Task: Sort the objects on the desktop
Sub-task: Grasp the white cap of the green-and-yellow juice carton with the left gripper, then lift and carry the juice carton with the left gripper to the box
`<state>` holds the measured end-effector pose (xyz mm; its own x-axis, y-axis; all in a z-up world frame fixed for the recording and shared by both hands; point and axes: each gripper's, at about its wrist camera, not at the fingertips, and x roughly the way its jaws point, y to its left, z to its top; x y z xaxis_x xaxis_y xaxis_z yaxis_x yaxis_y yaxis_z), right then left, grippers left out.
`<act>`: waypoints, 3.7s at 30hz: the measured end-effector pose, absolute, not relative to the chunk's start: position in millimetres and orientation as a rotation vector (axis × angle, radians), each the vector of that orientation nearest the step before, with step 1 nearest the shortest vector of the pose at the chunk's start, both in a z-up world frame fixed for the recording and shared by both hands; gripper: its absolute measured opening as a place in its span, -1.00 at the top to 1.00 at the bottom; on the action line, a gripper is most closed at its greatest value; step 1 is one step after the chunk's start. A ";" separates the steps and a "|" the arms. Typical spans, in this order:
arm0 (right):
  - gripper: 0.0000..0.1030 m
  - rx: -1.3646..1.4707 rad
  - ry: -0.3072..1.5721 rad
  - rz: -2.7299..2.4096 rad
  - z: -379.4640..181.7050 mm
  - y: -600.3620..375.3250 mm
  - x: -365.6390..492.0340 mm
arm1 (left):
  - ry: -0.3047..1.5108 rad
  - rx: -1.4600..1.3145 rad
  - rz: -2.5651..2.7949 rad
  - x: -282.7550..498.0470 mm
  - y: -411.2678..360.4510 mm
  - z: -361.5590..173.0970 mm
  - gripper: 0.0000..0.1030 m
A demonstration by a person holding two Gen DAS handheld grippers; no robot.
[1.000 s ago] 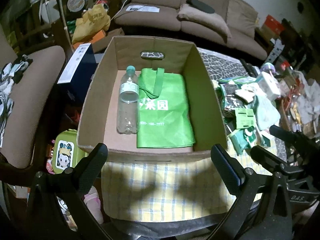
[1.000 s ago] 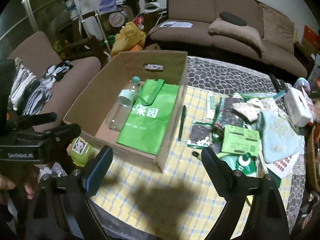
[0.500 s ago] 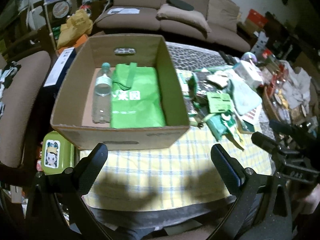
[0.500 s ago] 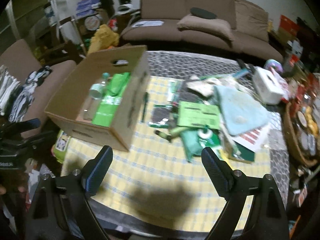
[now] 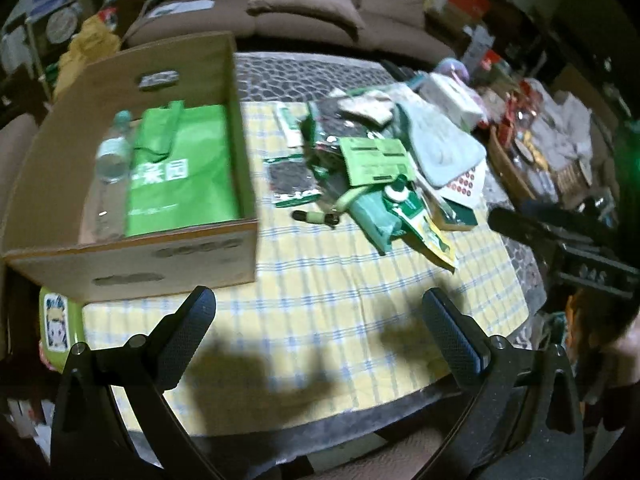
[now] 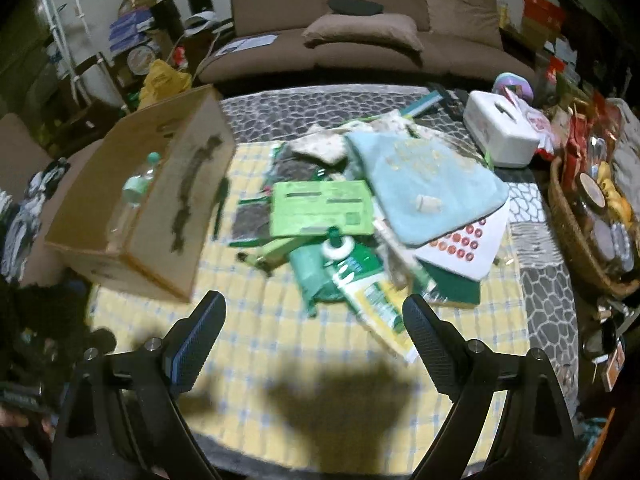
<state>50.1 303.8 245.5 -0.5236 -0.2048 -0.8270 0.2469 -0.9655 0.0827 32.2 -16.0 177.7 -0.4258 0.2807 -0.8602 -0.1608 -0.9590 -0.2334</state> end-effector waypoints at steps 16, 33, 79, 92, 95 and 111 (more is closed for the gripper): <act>-0.56 1.312 0.029 -2.524 181.7 347.4 -5.6 | -0.221 -1.540 2.320 -26.7 58.8 82.2 -1.00; -0.33 1.370 0.027 -2.544 172.9 389.2 -9.6 | -0.147 -1.449 2.455 -94.9 118.4 71.3 -0.45; -0.45 1.152 0.226 -2.300 185.9 309.3 28.7 | -0.165 -1.172 2.456 -48.9 79.0 185.6 0.72; -0.49 0.979 0.108 -2.271 230.2 268.0 31.6 | -0.149 -1.091 2.523 -41.3 34.7 244.8 0.71; -0.75 0.954 0.042 -2.270 237.7 267.4 29.9 | -0.138 -1.086 2.562 -40.5 17.3 253.6 0.71; -0.75 0.923 0.019 -2.221 243.1 246.4 36.8 | -0.409 -1.089 2.790 -37.4 -136.3 263.7 0.72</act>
<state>36.8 246.4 243.1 -0.4845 -0.6153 -0.6218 0.6256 -0.7405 0.2454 -37.4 -136.3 263.7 -0.7343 0.2067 -0.6466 -0.0124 -0.9565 -0.2916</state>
